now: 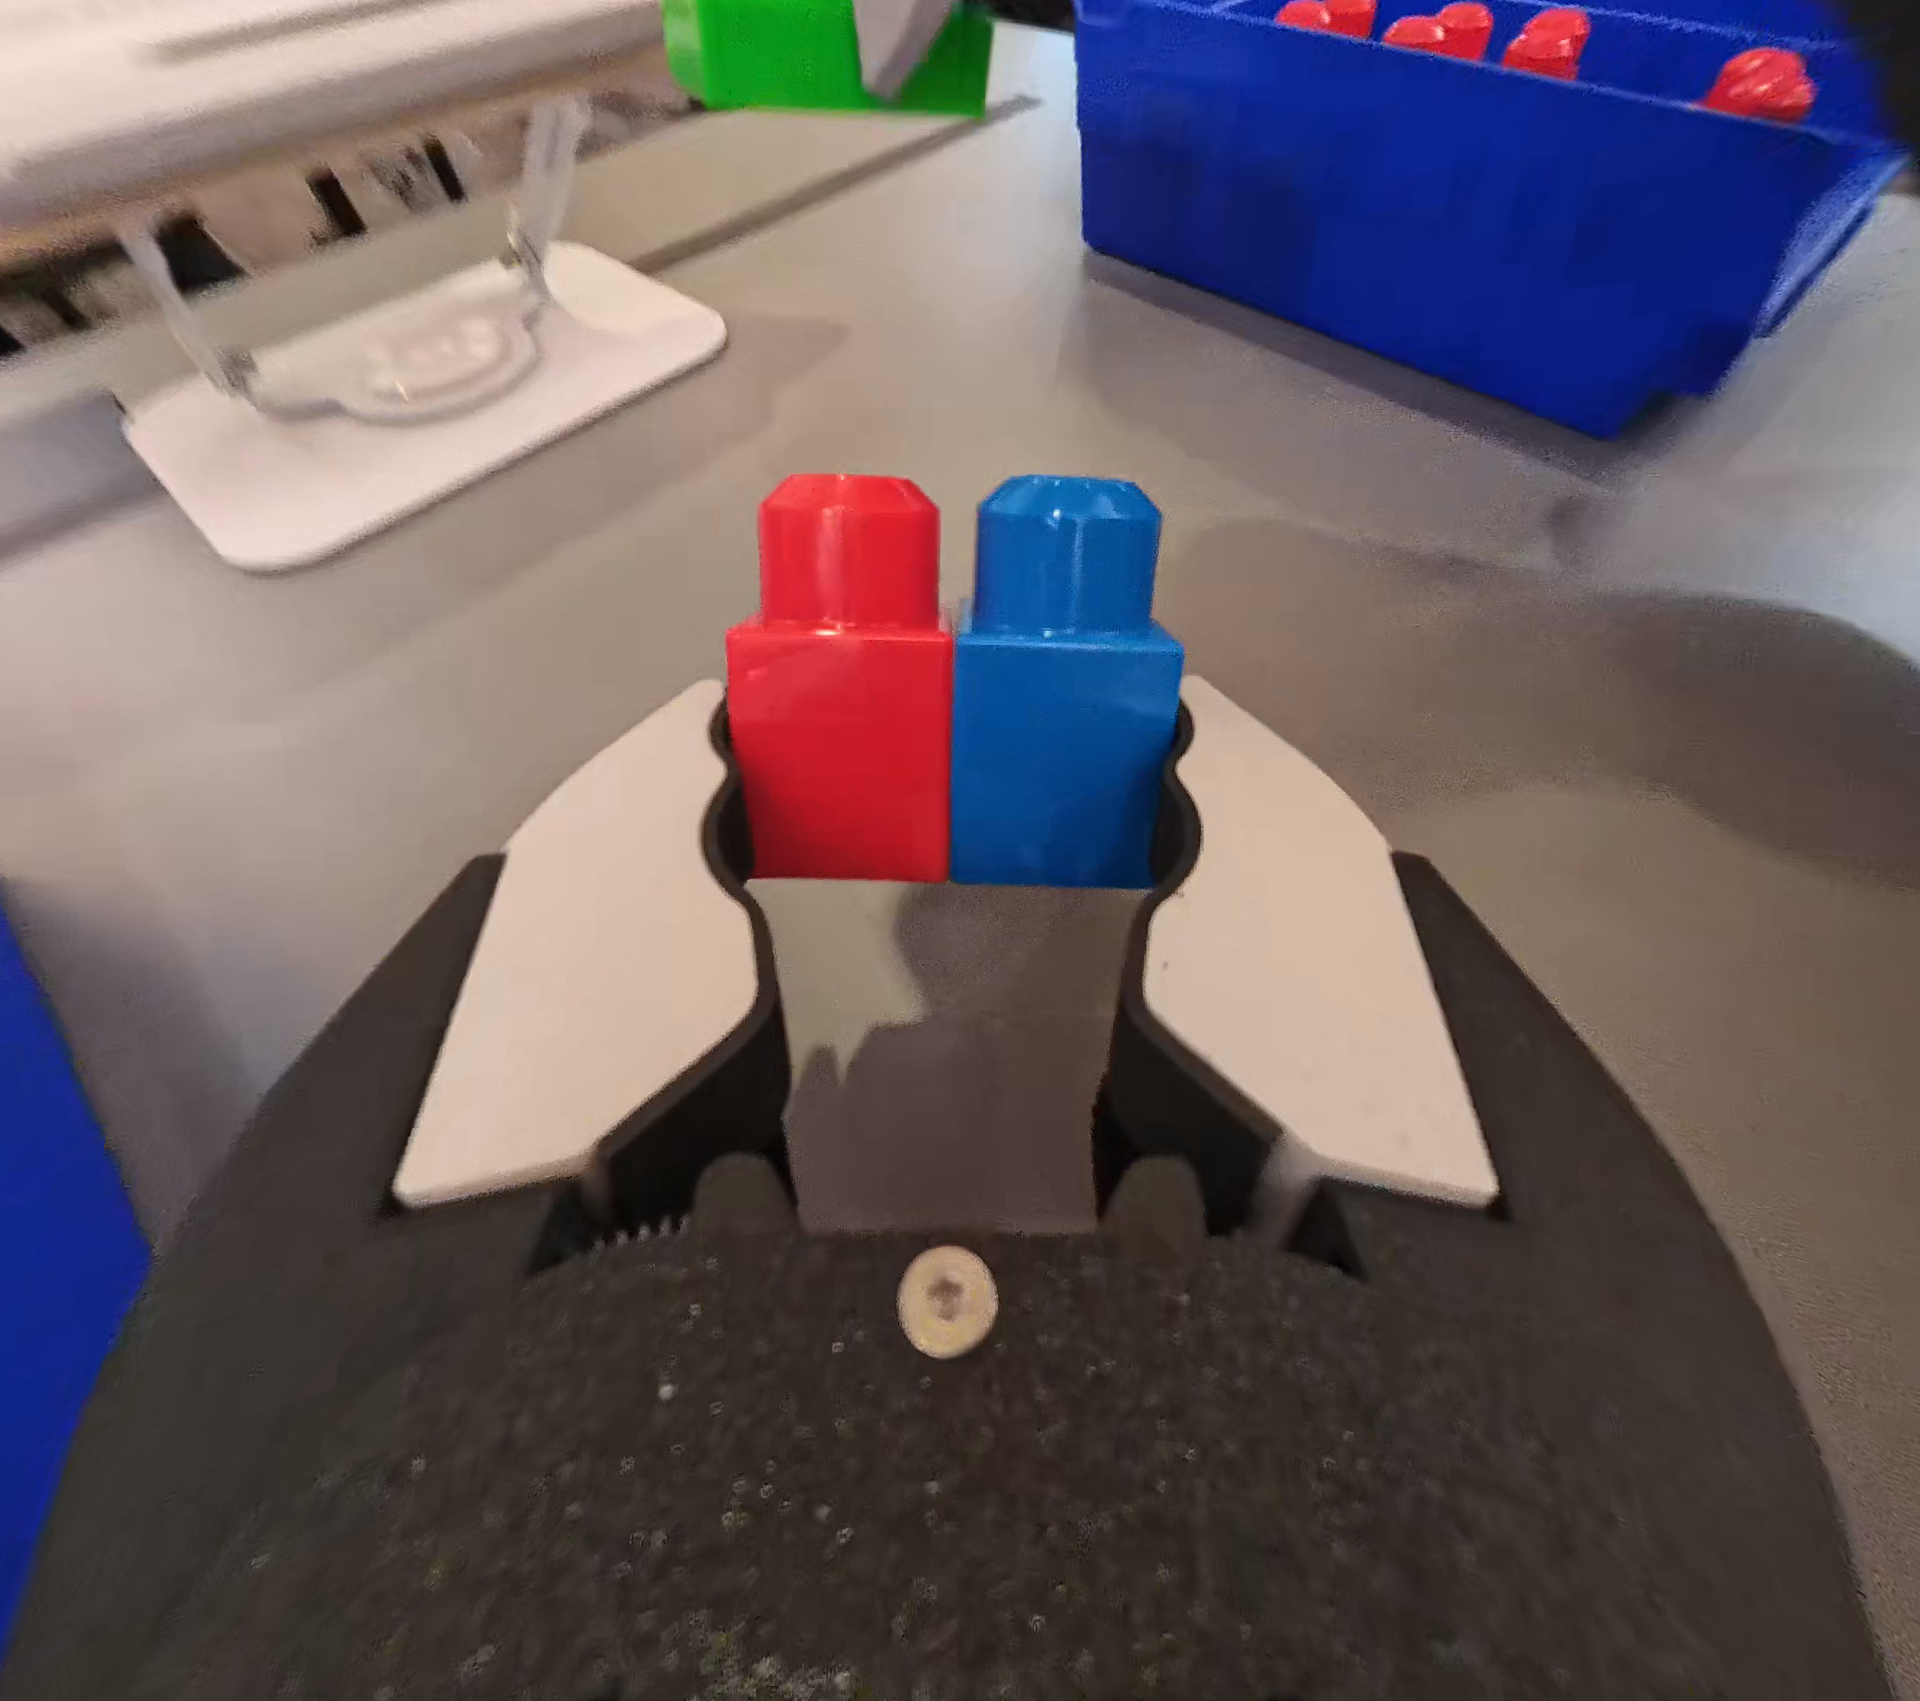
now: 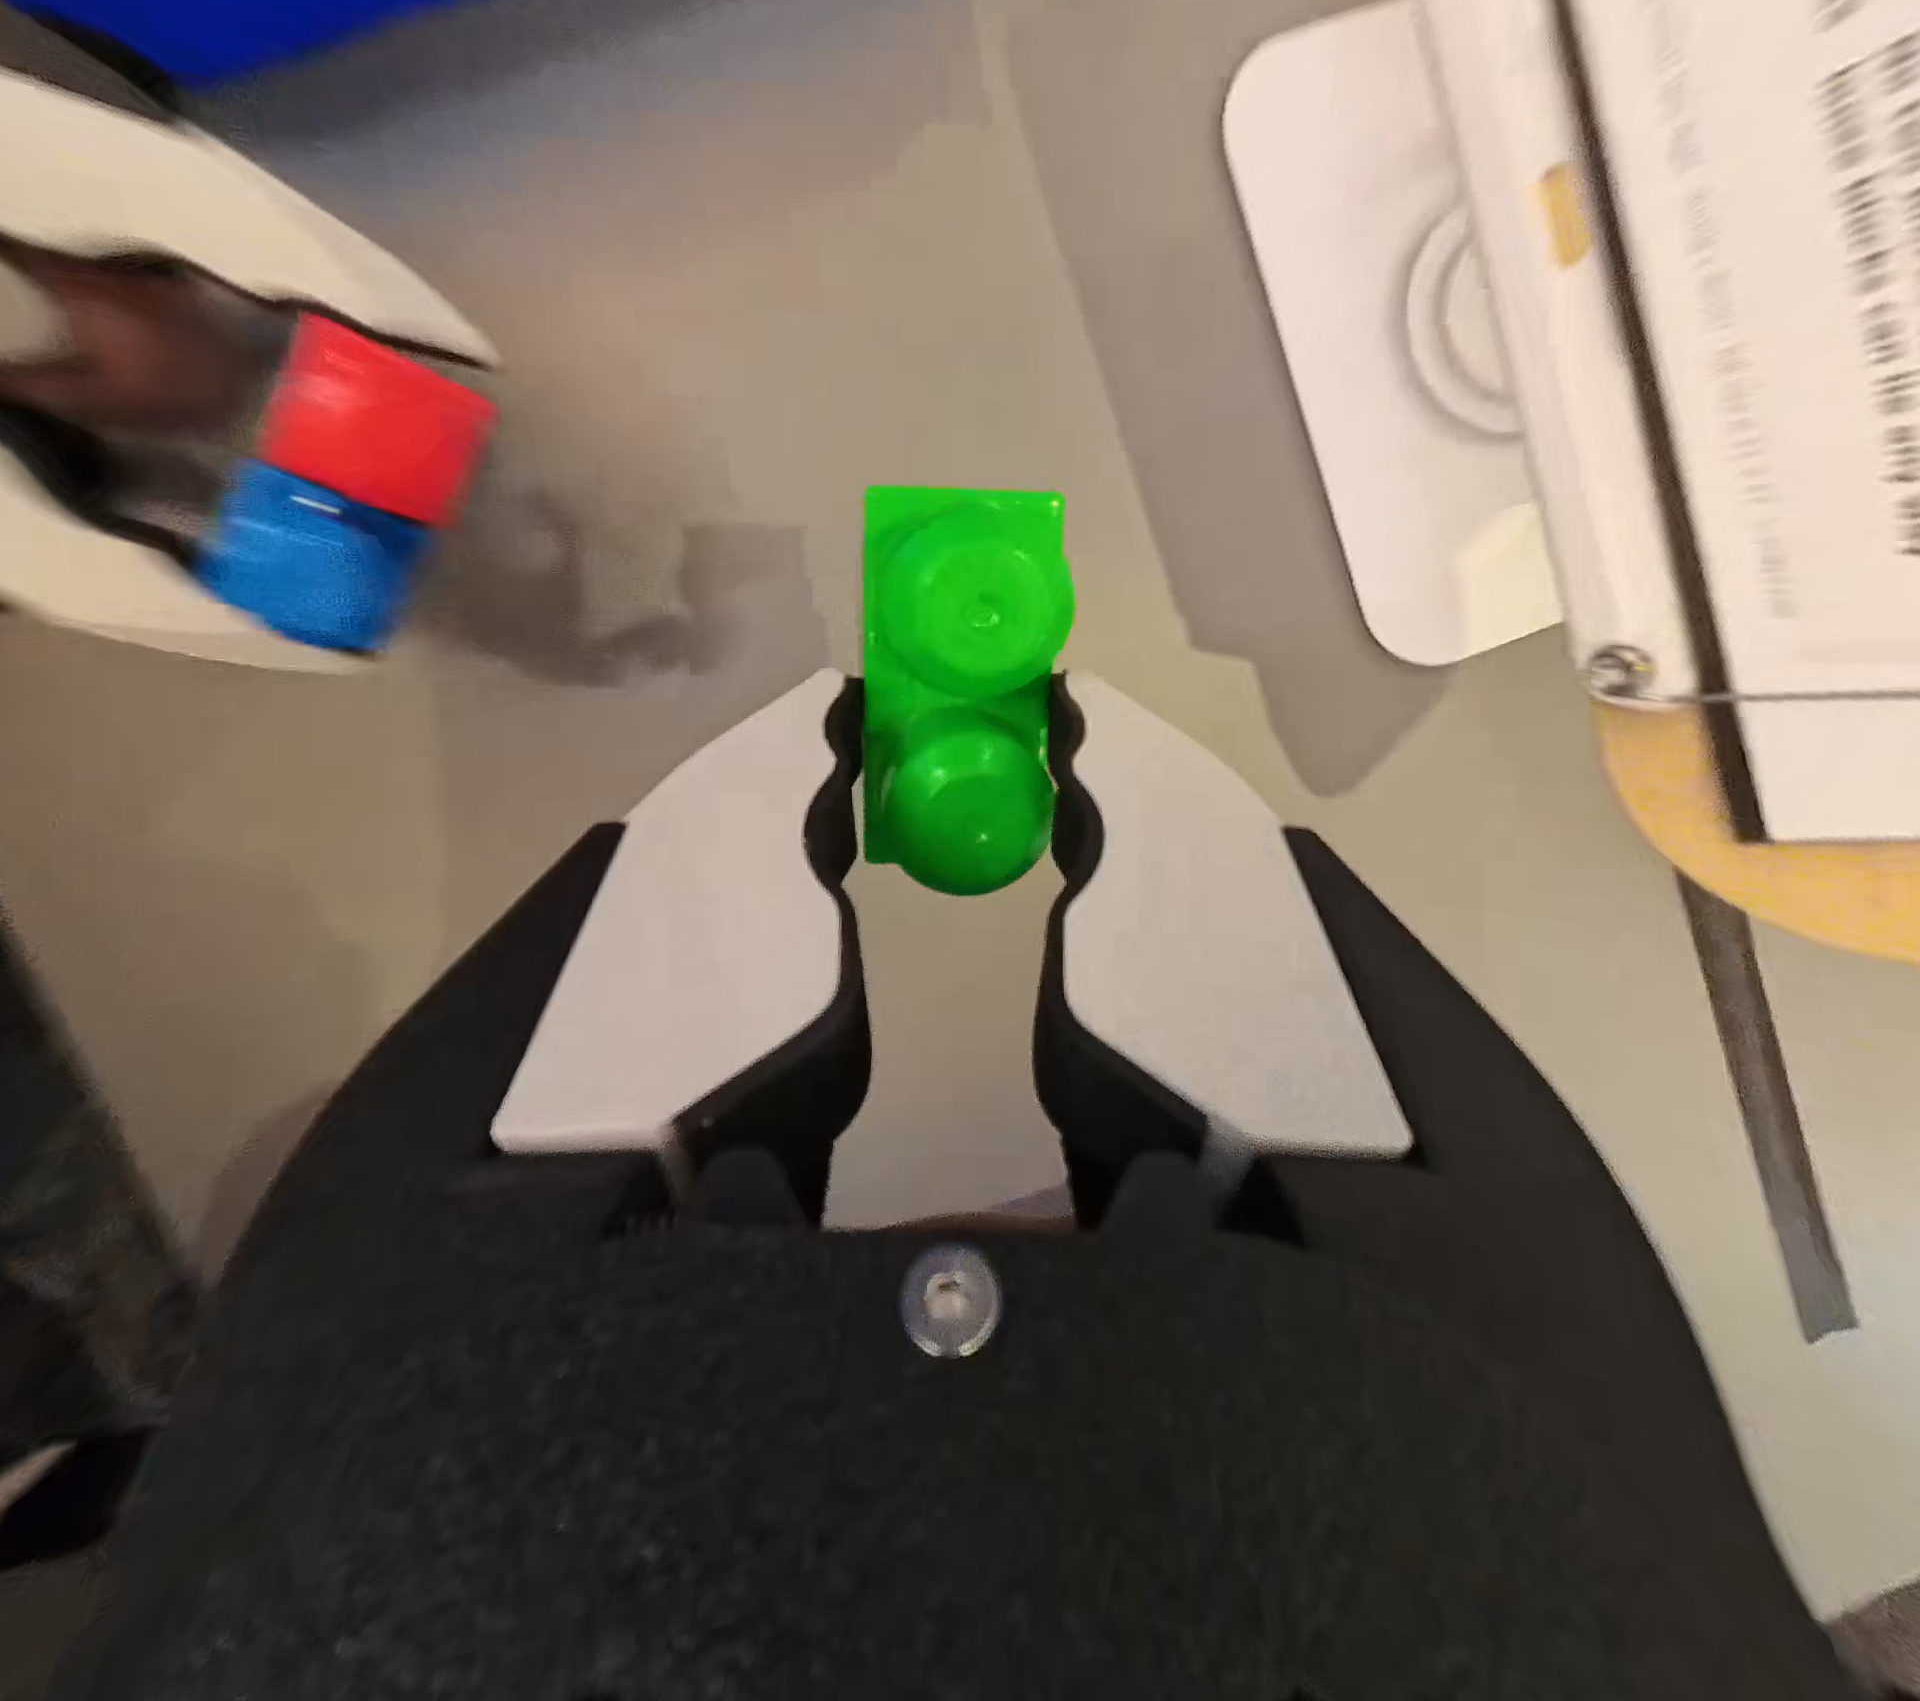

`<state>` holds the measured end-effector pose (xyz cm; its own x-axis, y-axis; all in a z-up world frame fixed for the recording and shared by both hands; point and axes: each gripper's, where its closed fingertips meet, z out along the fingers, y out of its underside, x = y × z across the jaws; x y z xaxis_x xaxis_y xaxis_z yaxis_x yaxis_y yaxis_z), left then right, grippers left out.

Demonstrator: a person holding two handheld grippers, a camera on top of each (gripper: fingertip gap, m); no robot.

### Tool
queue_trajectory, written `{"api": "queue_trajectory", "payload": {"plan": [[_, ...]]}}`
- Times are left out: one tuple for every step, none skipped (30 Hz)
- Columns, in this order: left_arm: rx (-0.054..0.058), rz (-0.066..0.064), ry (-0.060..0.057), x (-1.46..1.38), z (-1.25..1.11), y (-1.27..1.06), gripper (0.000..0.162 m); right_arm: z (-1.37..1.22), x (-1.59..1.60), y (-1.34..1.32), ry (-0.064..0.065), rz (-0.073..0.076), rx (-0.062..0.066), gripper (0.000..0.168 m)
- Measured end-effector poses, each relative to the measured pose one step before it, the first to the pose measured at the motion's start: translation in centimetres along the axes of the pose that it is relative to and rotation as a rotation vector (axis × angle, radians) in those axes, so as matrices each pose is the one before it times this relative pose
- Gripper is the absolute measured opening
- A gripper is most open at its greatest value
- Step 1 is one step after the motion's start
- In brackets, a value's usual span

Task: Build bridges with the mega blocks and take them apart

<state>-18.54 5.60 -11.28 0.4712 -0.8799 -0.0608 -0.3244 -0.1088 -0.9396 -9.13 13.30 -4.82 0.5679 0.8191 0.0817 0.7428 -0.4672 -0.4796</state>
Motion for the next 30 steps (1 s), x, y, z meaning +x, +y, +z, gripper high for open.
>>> {"api": "queue_trajectory", "payload": {"plan": [[0.027, 0.0407, -0.0276, -0.422, 0.832, -0.86, 0.074, -1.702, -0.424, -0.908, -0.028, 0.0338, 0.0251, 0.034], [0.0289, 0.0373, -0.0223, -0.398, 0.892, -0.909, 0.074, -1.495, -0.531, -0.73, -0.0318, 0.0401, 0.0156, 0.034], [0.0237, 0.0326, -0.0232, -0.464, 0.943, -0.887, 0.074, -1.215, -0.592, -0.507, -0.0334, 0.0384, 0.0056, 0.034], [0.0212, 0.026, -0.0307, -0.588, 0.935, -0.884, 0.074, -0.918, -0.464, -0.446, -0.0221, 0.0347, 0.0139, 0.034], [0.0236, 0.0198, -0.0228, -0.469, 0.875, -0.876, 0.075, -0.587, -0.447, -0.363, -0.0217, 0.0344, 0.0196, 0.034], [0.0206, 0.0119, -0.0157, -0.343, 0.823, -0.757, 0.074, -0.248, -0.478, -0.158, -0.0287, 0.0352, 0.016, 0.034], [0.0084, 0.0075, -0.0131, -0.263, 0.773, -0.536, 0.074, 0.019, -0.398, 0.071, -0.0283, 0.0378, 0.0077, 0.034], [0.0012, 0.0063, -0.0036, -0.088, 0.693, -0.356, 0.074, 0.172, -0.134, 0.26, -0.0159, 0.0355, 0.0, 0.034], [0.0035, 0.0054, 0.0037, 0.084, 0.55, -0.303, 0.074, 0.181, 0.065, 0.172, -0.008, 0.0311, 0.008, 0.034], [0.0045, 0.0046, -0.0055, -0.013, 0.398, -0.231, 0.074, 0.201, 0.345, 0.207, 0.0078, 0.0275, 0.0065, 0.034], [0.0003, 0.0022, -0.0059, 0.014, 0.27, -0.111, 0.074, 0.24, 0.426, 0.243, 0.011, 0.0195, 0.0002, 0.034], [0.0007, -0.0009, 0.002, 0.139, 0.176, -0.069, 0.074, 0.302, 0.252, 0.232, 0.0011, 0.0092, -0.0002, 0.034], [0.0019, -0.0011, -0.0035, 0.061, 0.065, -0.042, 0.074, 0.361, 0.078, 0.281, -0.0094, 0.005, -0.0045, 0.034], [0.0022, 0.0024, -0.0081, -0.006, -0.015, -0.028, 0.074, 0.358, 0.057, 0.203, -0.0087, 0.0125, -0.0005, 0.034], [-0.0001, 0.0033, 0.0039, 0.131, -0.028, -0.016, 0.074, 0.366, 0.06, 0.167, -0.0058, 0.0091, -0.0009, 0.034], [0.0003, 0.0031, 0.0003, 0.054, -0.061, -0.038, 0.074, 0.381, 0.035, 0.202, -0.0029, 0.0025, -0.0059, 0.034], [0.0041, 0.0039, -0.0073, -0.076, -0.098, -0.102, 0.074, 0.366, 0.172, 0.147, 0.008, 0.0023, -0.0049, 0.034], [0.0029, 0.0021, 0.0052, 0.059, -0.071, -0.1, 0.074, 0.299, 0.013, -0.067, -0.0007, 0.0002, 0.0072, 0.034], [-0.0001, 0.0013, 0.0013, 0.013, -0.063, -0.055, 0.074, 0.272, -0.146, -0.058, -0.0112, 0.0032, 0.0043, 0.034], [0.0006, 0.0006, -0.0056, -0.093, -0.059, -0.037, 0.074, 0.277, 0.005, 0.038, -0.0003, 0.0052, -0.0043, 0.034], [-0.0006, -0.0032, 0.0039, 0.029, -0.042, -0.004, 0.074, 0.232, -0.008, -0.084, 0.0014, -0.0027, 0.003, 0.034], [0.0, -0.0042, 0.002, 0.007, -0.03, -0.001, 0.074, 0.219, -0.094, -0.048, -0.0034, -0.002, 0.0021, 0.034], [-0.0001, -0.0016, -0.0001, -0.02, -0.041, 0.006, 0.074, 0.253, -0.057, 0.143, -0.0019, 0.0032, -0.0114, 0.034], [-0.004, 0.0009, 0.0018, 0.014, -0.02, 0.072, 0.074, 0.218, -0.029, 0.078, 0.0013, -0.0015, -0.0052, 0.034], [-0.0052, 0.0029, -0.0007, -0.007, -0.016, 0.099, 0.074, 0.174, -0.047, 0.03, 0.0001, -0.0028, -0.0018, 0.034], [-0.0048, 0.0044, 0.0002, 0.005, -0.037, 0.115, 0.074, 0.088, -0.004, 0.074, 0.0009, 0.0007, -0.0057, 0.034], [-0.0028, 0.0057, 0.0054, 0.086, -0.016, 0.113, 0.074, 0.082, 0.006, 0.128, 0.0025, -0.0013, -0.0118, 0.034], [-0.0047, 0.0066, 0.0054, 0.091, -0.023, 0.112, 0.074, 0.078, 0.003, 0.14, 0.0055, -0.0058, -0.0135, 0.034], [-0.0068, 0.0086, 0.0046, 0.088, 0.014, 0.112, 0.074, 0.073, 0.026, 0.138, 0.0103, -0.0082, -0.0159, 0.034], [-0.0074, 0.01, 0.0031, 0.072, 0.027, 0.122, 0.074, 0.082, 0.037, 0.117, 0.012, -0.0077, -0.0159, 0.034]]}}
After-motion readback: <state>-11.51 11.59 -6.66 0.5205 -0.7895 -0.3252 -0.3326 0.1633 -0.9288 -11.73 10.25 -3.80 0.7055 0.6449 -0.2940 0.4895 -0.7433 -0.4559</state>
